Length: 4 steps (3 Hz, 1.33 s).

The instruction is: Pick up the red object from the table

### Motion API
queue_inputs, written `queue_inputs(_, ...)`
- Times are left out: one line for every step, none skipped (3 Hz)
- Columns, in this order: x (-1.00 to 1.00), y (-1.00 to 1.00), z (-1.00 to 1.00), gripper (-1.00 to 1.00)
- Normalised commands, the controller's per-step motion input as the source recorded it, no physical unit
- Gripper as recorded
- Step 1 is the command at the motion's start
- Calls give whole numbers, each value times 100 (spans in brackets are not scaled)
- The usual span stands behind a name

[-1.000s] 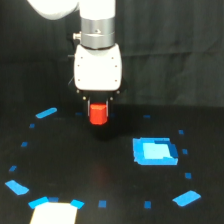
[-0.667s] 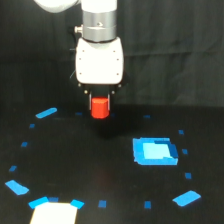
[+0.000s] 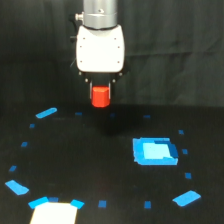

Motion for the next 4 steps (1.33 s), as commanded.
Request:
queue_inputs(5,-4,4,-100)
queue_inputs(-27,5,29,-96)
queue_inputs(-1,-8,22,-100)
queue_inputs(-5,4,5,-93)
